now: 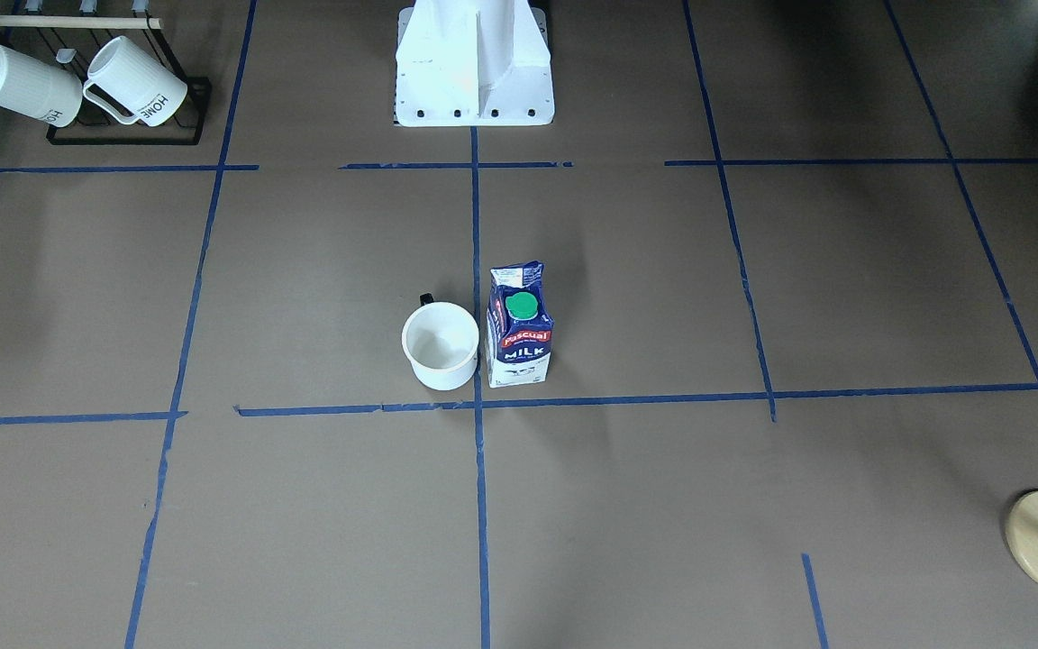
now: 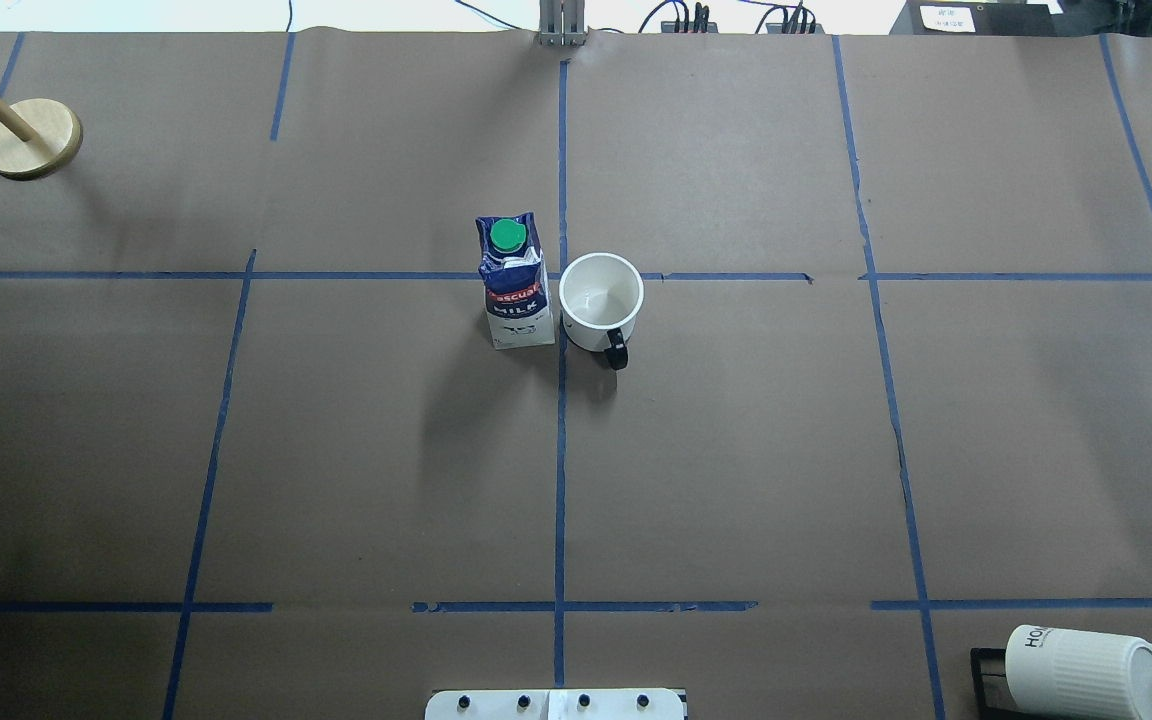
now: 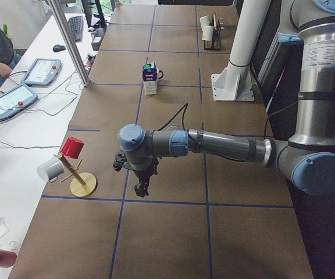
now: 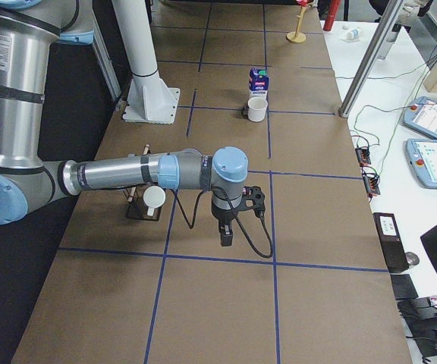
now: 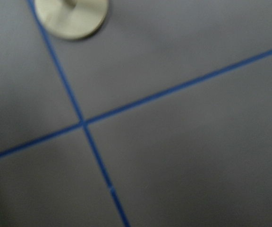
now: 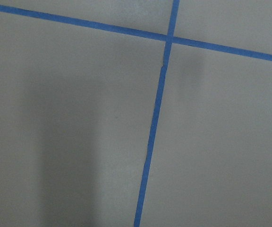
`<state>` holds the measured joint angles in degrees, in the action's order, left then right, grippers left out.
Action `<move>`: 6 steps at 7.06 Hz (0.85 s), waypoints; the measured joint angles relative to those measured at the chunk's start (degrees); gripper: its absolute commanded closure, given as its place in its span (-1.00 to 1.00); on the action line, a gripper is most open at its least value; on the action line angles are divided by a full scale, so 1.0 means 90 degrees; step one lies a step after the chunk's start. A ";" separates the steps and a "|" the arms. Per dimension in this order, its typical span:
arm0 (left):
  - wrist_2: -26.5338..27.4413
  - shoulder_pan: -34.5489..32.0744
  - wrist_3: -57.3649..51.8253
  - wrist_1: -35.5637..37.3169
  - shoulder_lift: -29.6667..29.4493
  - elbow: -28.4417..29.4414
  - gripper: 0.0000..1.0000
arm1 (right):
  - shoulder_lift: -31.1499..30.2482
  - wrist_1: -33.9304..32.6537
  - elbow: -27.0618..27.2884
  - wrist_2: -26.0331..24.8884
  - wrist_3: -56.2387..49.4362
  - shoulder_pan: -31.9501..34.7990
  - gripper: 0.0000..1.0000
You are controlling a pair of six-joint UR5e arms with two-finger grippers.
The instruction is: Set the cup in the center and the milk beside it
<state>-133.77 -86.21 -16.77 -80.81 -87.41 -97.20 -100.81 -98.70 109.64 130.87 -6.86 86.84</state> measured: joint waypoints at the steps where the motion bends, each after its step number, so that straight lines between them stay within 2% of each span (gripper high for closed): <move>1: 0.0002 -0.0026 0.0007 -0.0144 0.0123 0.0086 -1.00 | 0.0000 0.0000 0.0000 0.0000 0.0000 0.0000 -0.98; 6: 0.0235 -0.0137 -0.0011 -0.0229 0.0156 -0.0001 -1.00 | 0.0000 0.0000 0.0003 0.0026 -0.0007 -0.0002 -0.98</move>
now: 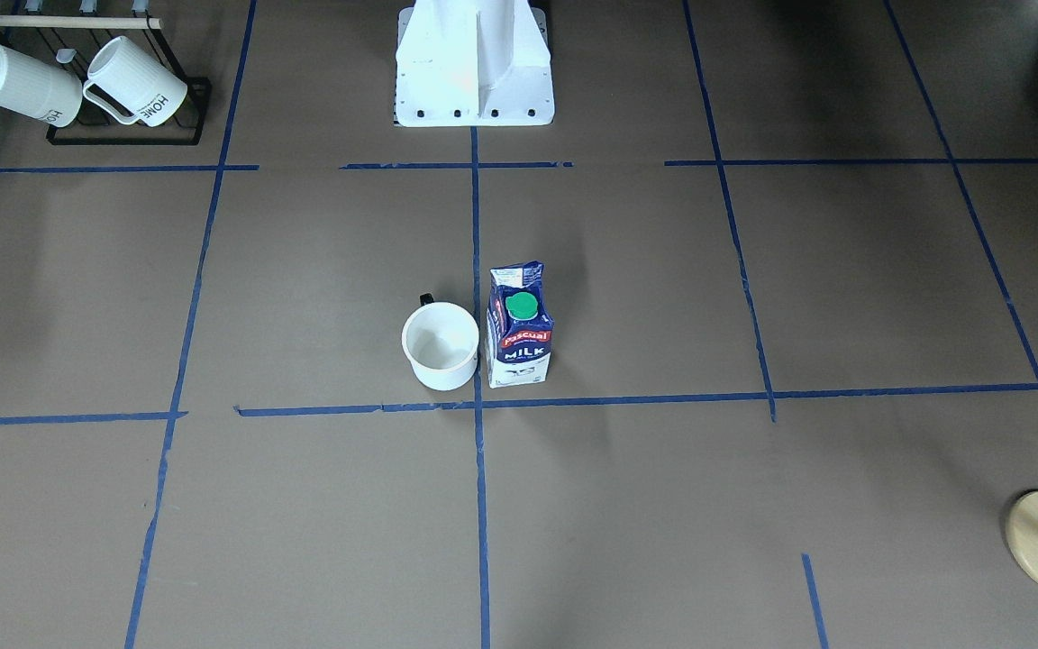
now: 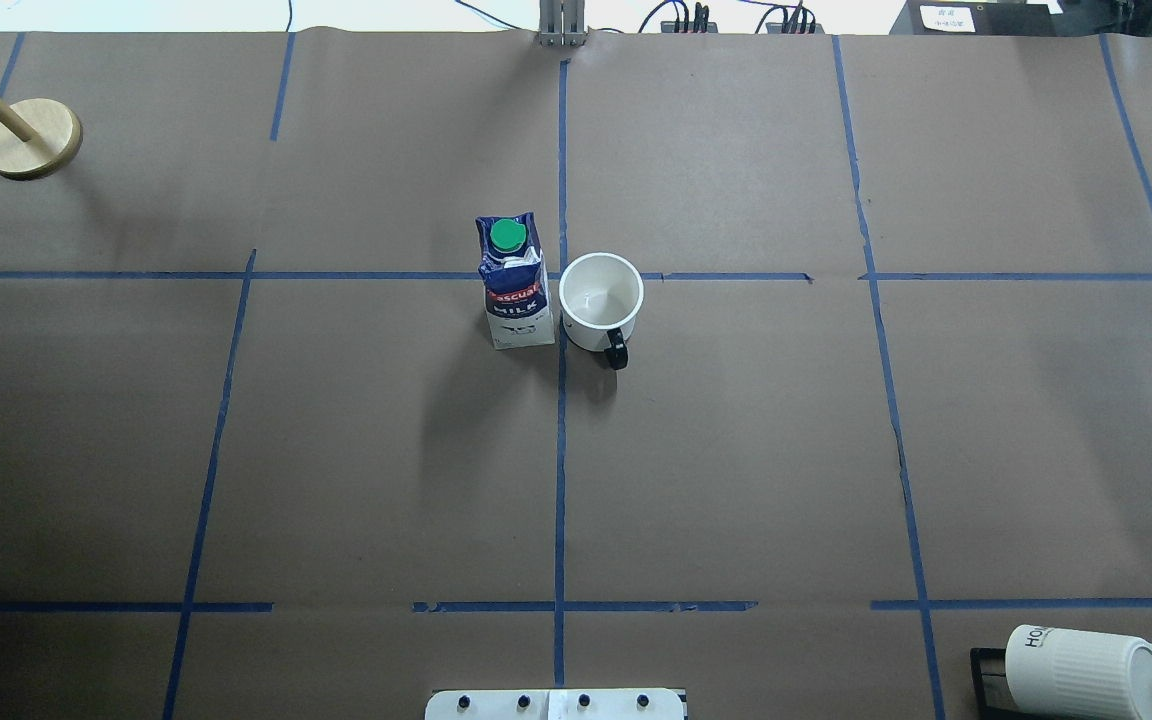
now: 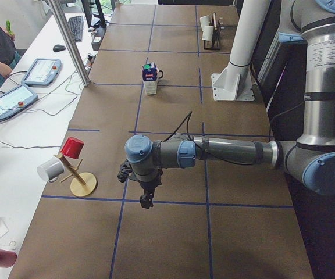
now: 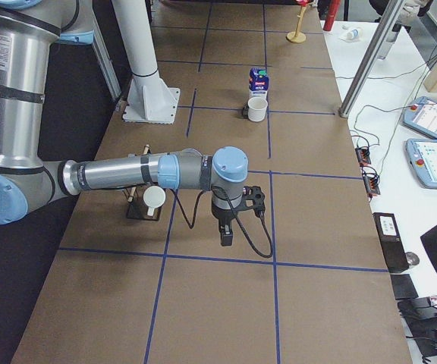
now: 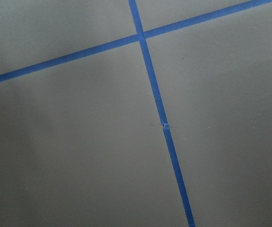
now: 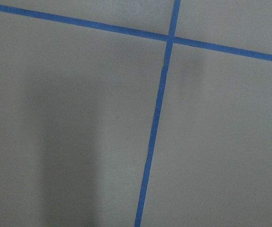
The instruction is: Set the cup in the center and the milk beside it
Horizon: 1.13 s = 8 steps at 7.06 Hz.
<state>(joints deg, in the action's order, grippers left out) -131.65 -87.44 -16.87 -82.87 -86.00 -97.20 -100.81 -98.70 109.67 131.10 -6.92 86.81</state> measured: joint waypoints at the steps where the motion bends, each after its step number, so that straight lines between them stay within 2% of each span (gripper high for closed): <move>1: 0.0002 -0.0001 -0.0012 -0.0001 0.0001 -0.0020 -1.00 | 0.0000 0.0000 0.0000 0.0028 0.0002 -0.0004 -0.98; 8: -0.0012 0.0000 -0.0021 0.0008 0.0013 -0.0073 -1.00 | -0.0019 0.0000 0.0018 0.0099 0.0010 0.0002 -0.97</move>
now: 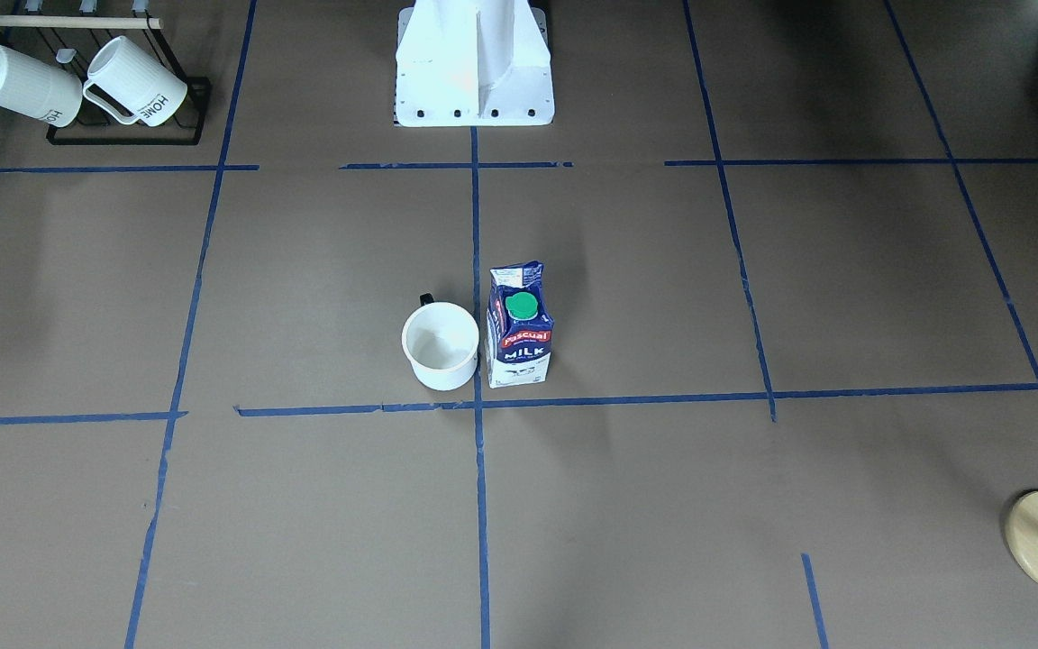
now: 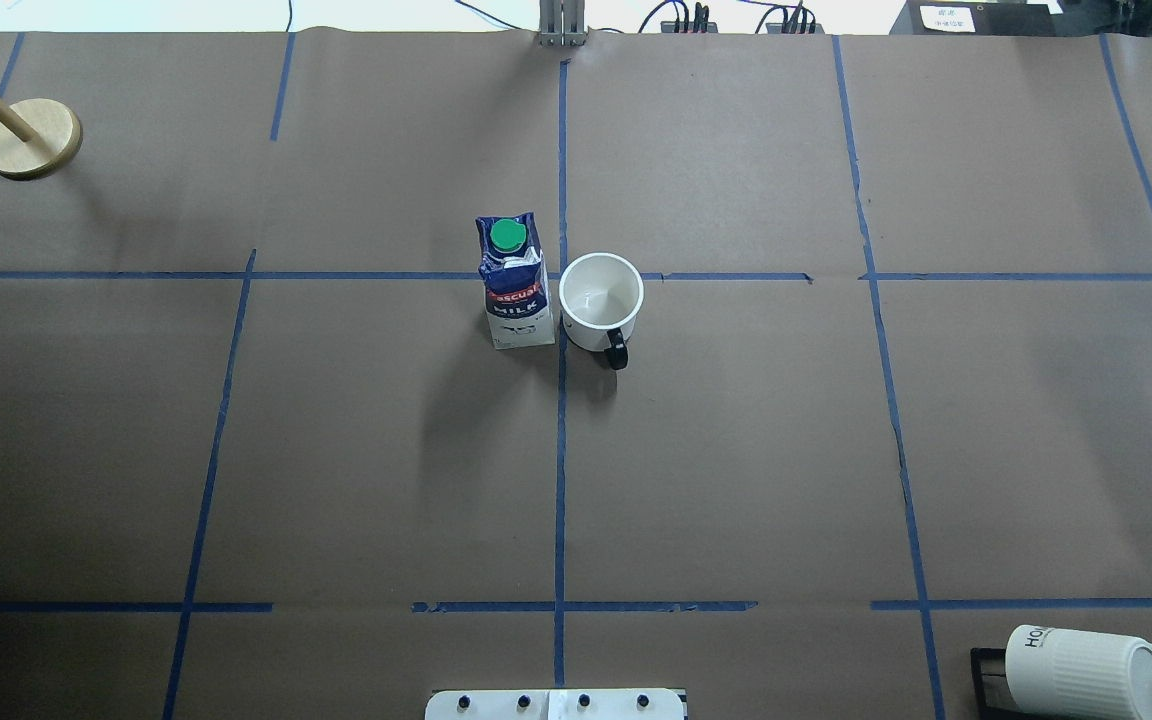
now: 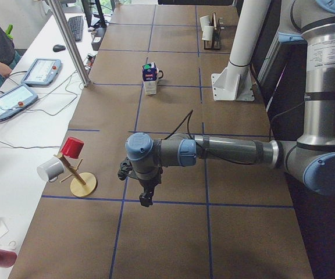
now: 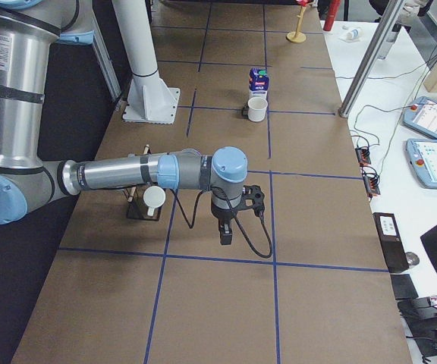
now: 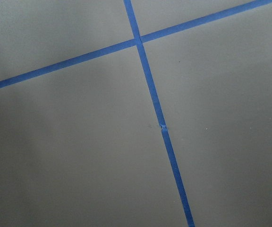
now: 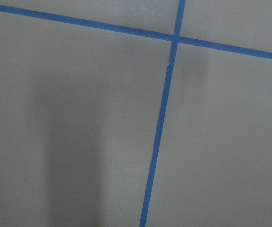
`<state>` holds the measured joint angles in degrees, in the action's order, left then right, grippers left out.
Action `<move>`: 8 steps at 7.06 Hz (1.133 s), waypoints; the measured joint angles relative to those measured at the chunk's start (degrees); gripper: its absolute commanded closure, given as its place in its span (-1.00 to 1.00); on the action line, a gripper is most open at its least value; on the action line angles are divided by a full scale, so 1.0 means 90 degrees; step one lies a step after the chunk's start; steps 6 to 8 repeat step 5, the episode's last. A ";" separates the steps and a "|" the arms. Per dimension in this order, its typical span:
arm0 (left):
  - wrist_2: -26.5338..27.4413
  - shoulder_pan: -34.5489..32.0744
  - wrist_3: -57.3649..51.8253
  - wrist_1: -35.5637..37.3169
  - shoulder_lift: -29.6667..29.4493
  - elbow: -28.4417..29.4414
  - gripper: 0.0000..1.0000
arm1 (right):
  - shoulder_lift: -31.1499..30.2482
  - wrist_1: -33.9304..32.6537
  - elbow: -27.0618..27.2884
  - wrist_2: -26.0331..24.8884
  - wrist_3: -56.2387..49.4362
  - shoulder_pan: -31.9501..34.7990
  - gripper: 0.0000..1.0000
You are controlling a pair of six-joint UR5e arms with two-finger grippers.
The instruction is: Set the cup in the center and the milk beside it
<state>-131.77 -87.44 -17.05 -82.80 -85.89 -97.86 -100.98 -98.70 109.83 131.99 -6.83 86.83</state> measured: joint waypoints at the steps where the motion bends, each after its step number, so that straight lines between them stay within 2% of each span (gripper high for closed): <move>1: 0.0007 0.0001 0.0000 0.0000 -0.0004 -0.0003 -1.00 | 0.0000 0.0000 0.0001 0.0004 0.0004 0.0000 -0.97; 8: -0.0004 -0.0001 0.0000 -0.0002 -0.0002 -0.0005 -1.00 | 0.0011 0.0000 0.0004 0.0021 0.0125 -0.0009 -0.97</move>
